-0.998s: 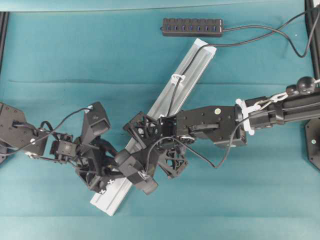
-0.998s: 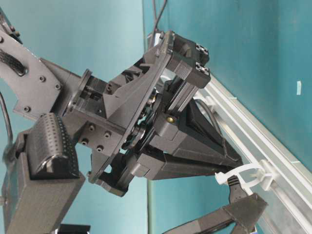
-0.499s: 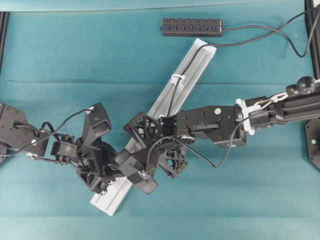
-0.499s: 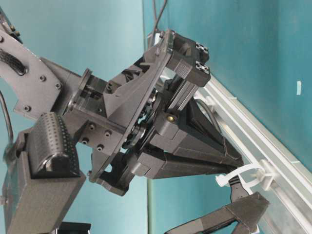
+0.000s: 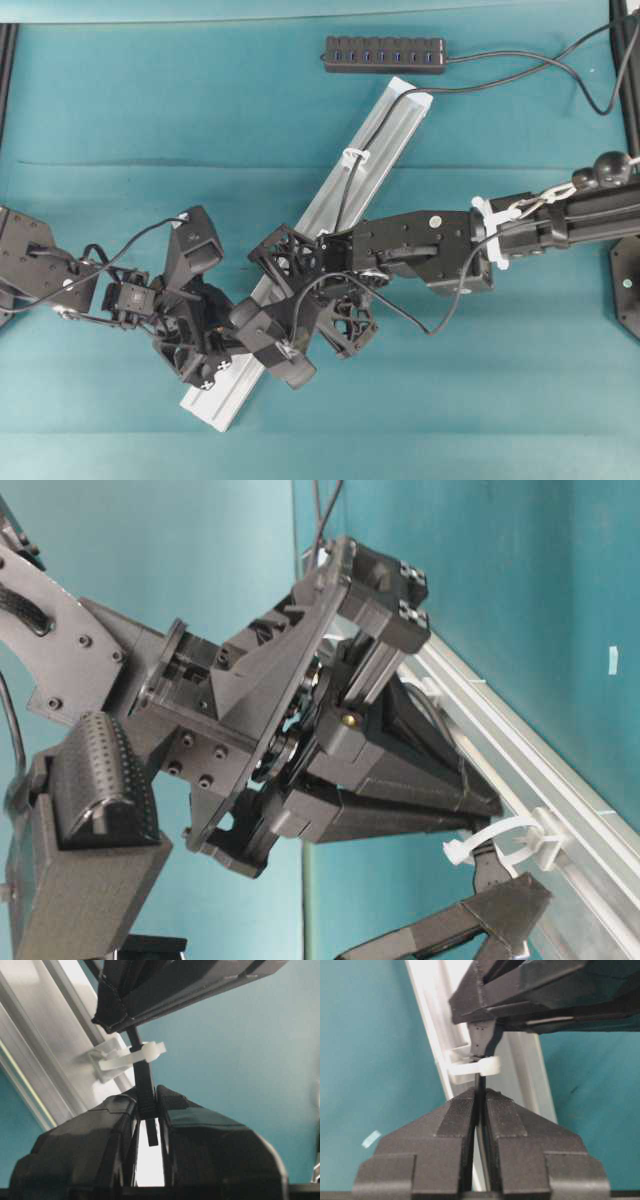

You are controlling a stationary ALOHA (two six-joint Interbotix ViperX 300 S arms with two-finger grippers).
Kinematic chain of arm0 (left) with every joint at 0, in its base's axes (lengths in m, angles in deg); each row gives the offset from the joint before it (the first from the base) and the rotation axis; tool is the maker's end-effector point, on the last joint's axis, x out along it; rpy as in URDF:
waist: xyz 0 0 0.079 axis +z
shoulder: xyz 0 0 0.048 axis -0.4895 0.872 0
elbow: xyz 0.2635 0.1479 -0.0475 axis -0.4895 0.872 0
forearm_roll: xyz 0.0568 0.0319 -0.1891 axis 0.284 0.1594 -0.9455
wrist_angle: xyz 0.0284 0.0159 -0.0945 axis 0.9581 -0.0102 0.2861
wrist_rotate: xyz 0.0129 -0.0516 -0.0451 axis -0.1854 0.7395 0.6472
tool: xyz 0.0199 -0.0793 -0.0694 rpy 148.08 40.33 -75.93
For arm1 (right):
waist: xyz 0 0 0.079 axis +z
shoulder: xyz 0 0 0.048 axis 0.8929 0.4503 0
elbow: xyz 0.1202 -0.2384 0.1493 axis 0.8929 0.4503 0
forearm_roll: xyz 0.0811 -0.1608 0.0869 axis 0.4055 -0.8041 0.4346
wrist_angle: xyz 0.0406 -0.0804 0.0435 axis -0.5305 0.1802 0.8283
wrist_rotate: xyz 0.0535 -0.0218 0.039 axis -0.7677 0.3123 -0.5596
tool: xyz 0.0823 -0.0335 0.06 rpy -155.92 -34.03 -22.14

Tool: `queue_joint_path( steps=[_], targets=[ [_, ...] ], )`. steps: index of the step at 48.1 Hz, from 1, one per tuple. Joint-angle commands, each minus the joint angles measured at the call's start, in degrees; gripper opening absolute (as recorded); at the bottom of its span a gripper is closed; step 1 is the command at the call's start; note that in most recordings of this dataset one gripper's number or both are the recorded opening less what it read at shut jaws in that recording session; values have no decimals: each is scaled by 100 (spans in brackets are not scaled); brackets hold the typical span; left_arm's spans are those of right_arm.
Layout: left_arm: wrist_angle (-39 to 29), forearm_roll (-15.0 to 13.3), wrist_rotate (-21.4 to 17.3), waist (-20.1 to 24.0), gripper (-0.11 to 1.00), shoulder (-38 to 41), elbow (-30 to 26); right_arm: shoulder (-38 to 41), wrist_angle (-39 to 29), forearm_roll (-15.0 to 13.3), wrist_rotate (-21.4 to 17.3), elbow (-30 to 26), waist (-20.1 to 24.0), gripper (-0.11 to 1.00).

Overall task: Pass the USB cable through three rings with both arms.
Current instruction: 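Bring the left gripper to the plug past the third ring and grasp, then pull the cable through the third ring with the left gripper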

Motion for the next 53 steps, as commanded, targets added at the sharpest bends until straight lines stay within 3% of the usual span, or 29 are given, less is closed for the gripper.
queue_joint_path(
  steps=[1,5,11,15,19,27,38,53],
  targets=[
    [53,9,-9,9,11,-79,-105,-26,-132,53,-70,-35,35,7],
    [53,9,-9,9,11,-79,-105,-35,-246,79,-79,-35,26,18],
    [53,9,-9,9,11,-79,-97,-44,-246,123,-132,-44,26,53],
    [35,9,-9,9,11,-88,-97,-44,-158,114,-360,-44,-9,77],
    [26,9,9,0,11,-88,-70,-62,-88,62,-677,-35,-53,91],
    [0,9,44,-158,11,-105,-9,-149,-44,-9,-1011,9,-167,88],
    [-202,9,571,-343,9,-193,202,-396,88,-9,-1143,185,-343,88],
    [-220,9,633,-475,9,-835,413,-738,123,-9,-1283,519,-492,88]
  ],
)
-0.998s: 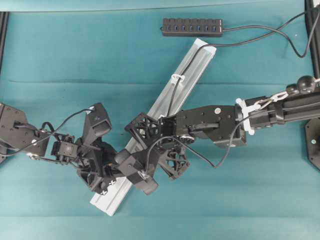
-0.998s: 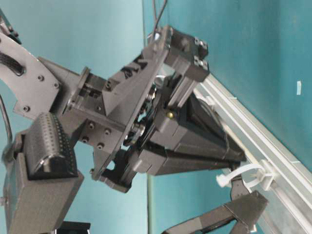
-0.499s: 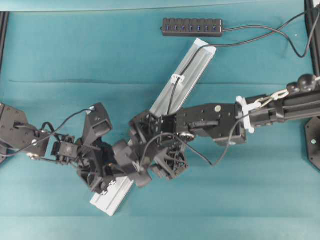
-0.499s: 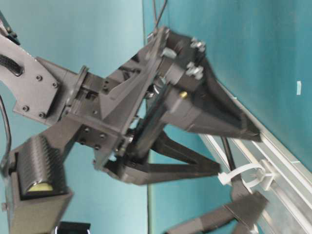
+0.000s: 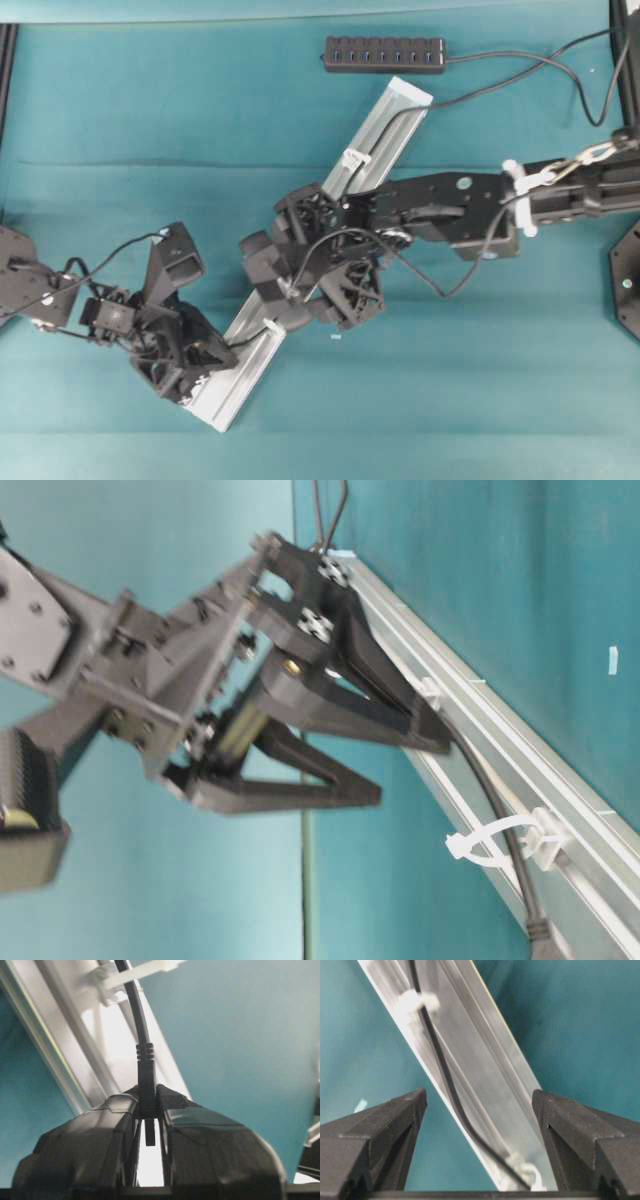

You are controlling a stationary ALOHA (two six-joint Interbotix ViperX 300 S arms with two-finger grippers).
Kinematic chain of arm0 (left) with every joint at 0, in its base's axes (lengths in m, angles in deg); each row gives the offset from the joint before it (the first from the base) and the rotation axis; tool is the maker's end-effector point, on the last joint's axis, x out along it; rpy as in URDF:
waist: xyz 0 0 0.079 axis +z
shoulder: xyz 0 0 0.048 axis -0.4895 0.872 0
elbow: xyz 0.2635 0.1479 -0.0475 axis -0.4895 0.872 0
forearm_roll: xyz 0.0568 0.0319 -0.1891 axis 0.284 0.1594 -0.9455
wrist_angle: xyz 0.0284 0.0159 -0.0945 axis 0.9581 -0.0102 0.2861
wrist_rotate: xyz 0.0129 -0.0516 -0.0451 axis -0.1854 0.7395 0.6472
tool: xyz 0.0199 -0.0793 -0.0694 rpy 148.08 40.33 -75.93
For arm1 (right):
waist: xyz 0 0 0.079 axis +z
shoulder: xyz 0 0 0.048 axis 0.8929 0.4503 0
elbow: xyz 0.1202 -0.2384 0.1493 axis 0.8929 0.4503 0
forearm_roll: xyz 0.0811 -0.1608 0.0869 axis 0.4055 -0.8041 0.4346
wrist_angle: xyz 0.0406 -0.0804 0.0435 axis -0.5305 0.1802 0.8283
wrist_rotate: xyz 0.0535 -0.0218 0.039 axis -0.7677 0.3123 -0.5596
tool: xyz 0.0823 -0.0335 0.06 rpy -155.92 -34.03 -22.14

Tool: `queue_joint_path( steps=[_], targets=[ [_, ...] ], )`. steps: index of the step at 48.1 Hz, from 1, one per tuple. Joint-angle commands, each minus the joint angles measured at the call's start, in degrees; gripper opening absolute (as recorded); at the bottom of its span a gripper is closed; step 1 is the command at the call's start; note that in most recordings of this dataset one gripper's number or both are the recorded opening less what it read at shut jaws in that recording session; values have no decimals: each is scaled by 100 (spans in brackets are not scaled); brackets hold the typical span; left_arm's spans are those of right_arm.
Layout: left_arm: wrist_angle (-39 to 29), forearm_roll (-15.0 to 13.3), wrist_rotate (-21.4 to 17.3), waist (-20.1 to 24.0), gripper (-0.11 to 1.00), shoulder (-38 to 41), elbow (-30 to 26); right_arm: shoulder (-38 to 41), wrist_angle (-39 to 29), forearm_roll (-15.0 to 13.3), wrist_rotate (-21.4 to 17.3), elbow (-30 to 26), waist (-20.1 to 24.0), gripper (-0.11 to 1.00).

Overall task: Pass the USB cable through three rings with both arms.
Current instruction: 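Pull the cable through the third ring with the left gripper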

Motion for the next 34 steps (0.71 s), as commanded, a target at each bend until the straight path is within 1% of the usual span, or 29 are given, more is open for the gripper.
queue_joint_path(
  steps=[1,8,24,34],
  targets=[
    [18,9,-9,-62,9,-527,18,-149,35,-9,-141,62,-18,88],
    [26,9,-9,-158,9,-738,141,-343,88,-9,-237,264,-62,87],
    [18,9,114,-334,9,-1055,202,-782,88,-9,-255,642,-123,87],
    [-18,9,97,-334,9,-1055,167,-826,167,-9,-255,703,-149,87]
  ],
)
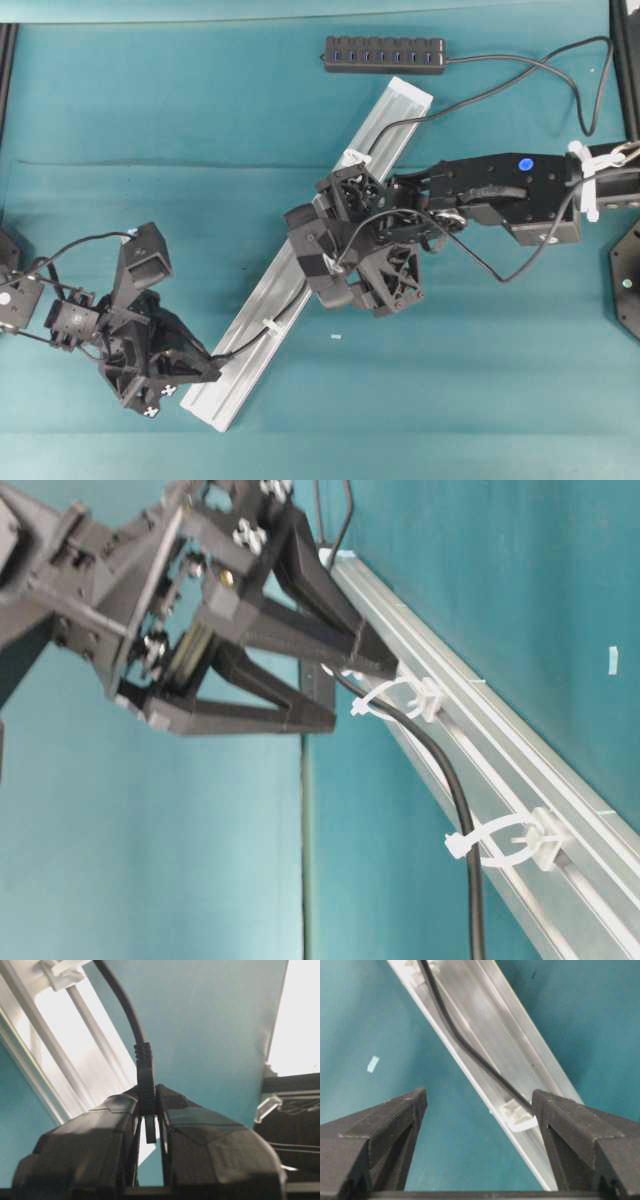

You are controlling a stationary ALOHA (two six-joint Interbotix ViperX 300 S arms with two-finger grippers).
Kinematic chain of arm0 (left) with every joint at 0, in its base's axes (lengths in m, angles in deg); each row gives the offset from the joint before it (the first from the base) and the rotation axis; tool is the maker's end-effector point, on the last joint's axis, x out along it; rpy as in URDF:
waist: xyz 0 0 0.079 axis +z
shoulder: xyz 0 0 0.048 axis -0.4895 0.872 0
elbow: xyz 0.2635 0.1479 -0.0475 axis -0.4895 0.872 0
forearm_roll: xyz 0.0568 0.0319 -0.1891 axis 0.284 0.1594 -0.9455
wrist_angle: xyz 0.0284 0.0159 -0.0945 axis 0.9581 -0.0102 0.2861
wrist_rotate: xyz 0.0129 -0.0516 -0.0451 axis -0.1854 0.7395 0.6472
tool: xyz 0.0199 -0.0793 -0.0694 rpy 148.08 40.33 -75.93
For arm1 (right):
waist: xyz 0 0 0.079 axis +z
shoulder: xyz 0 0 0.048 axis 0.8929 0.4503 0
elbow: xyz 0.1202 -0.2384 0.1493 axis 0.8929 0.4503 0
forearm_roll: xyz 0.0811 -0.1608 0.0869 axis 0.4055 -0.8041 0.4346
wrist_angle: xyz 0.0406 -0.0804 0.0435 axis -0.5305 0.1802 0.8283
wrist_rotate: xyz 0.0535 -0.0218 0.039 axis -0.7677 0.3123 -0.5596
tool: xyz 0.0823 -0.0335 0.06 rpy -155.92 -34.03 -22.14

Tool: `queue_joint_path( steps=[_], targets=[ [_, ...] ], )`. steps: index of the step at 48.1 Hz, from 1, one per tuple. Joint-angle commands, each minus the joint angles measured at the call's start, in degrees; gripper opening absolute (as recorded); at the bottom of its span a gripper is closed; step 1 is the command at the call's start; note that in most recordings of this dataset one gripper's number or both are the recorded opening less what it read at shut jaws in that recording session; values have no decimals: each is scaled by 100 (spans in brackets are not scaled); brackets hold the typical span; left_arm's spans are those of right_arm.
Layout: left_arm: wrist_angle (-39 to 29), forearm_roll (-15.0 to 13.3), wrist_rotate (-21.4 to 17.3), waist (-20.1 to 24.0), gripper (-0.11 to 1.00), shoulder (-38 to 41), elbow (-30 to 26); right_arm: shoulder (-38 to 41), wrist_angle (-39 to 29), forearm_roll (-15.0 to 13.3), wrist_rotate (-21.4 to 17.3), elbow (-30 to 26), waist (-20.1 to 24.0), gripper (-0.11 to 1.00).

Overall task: Pass the USB cable through three rings with both arms.
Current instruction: 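Pull the cable through the third ring with the left gripper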

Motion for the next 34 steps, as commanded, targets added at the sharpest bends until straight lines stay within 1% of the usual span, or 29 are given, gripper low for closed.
queue_joint_path(
  steps=[1,8,18,34],
  targets=[
    [0,9,-26,-44,9,-281,-88,-44,79,-9,-62,-35,-18,87],
    [-97,9,-18,-53,9,-272,-105,-44,158,0,-79,-35,-18,87],
    [-132,9,-18,-53,9,-272,-105,-44,176,-9,-316,-35,-18,87],
    [-132,9,-18,-44,9,-264,-105,-44,229,-9,-369,-26,-18,87]
  ],
)
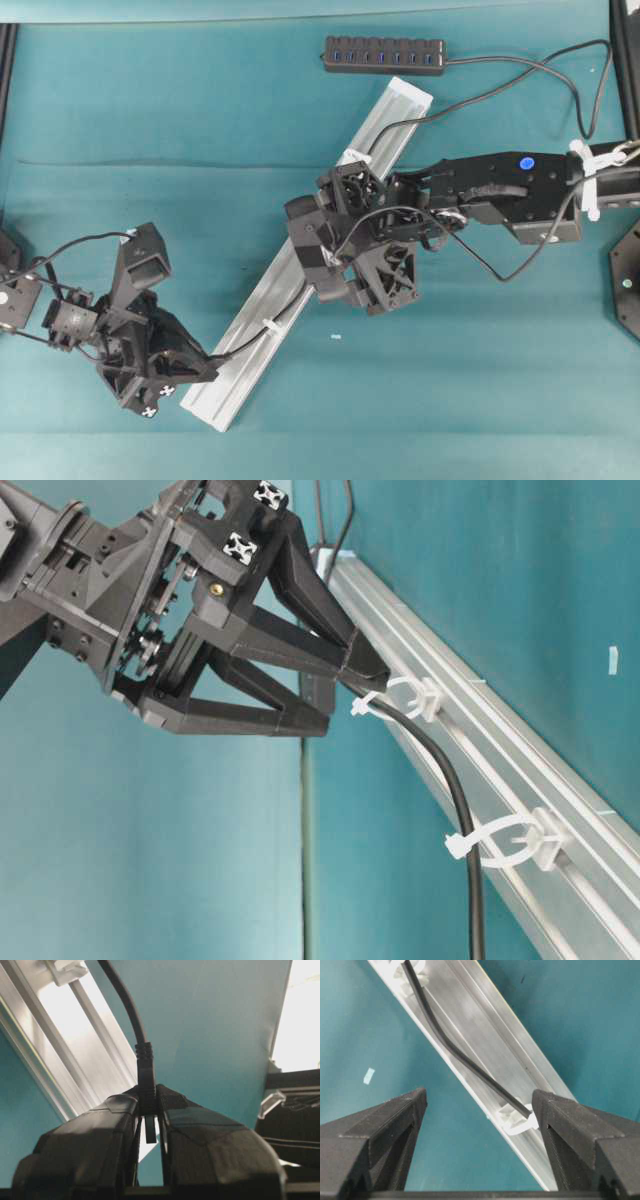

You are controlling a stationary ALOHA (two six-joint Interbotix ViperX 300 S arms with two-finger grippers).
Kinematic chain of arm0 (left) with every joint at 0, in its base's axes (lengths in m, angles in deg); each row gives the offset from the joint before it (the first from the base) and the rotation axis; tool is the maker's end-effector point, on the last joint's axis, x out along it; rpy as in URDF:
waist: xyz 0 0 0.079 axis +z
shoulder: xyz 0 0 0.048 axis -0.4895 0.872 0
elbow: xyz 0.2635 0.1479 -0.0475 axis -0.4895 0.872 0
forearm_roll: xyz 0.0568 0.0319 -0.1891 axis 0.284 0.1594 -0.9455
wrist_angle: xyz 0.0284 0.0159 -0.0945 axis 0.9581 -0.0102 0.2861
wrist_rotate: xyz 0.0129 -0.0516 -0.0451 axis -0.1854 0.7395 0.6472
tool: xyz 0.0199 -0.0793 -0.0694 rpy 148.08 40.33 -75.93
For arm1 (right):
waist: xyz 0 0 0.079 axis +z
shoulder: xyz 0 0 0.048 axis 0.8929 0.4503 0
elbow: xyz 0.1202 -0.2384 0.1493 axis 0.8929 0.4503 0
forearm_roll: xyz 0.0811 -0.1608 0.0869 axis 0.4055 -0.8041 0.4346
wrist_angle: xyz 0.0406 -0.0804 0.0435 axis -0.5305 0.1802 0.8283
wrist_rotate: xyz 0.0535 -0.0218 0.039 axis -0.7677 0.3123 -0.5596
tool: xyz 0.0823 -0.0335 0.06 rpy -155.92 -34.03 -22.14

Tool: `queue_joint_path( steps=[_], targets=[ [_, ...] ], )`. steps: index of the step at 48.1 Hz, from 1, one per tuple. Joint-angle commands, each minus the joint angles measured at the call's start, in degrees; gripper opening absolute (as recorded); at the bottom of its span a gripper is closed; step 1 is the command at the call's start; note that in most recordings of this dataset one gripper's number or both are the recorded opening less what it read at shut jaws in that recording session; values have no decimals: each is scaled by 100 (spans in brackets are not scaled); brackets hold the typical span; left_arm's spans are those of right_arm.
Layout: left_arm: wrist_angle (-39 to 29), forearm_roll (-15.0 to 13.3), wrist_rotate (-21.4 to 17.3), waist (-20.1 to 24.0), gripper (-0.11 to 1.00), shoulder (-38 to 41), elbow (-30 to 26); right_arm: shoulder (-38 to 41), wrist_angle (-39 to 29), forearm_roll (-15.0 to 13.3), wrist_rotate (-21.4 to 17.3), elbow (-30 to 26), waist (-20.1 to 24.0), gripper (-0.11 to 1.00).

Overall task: Pass the USB cable through three rings with both arms.
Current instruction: 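Pull the cable through the third ring with the left gripper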

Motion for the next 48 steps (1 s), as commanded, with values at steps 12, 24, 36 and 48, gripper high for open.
queue_joint_path(
  steps=[12,24,36,48],
  targets=[
    [35,9,-18,-35,9,-229,-97,-44,158,-9,-88,-35,-9,87],
    [-53,9,-35,-35,9,-220,-105,-44,272,0,-97,-26,-9,87],
    [-123,9,-44,-35,9,-211,-141,-44,519,-9,-299,-18,0,87],
    [-404,9,-79,-35,44,-220,-149,-44,668,0,-527,26,44,87]
  ],
)
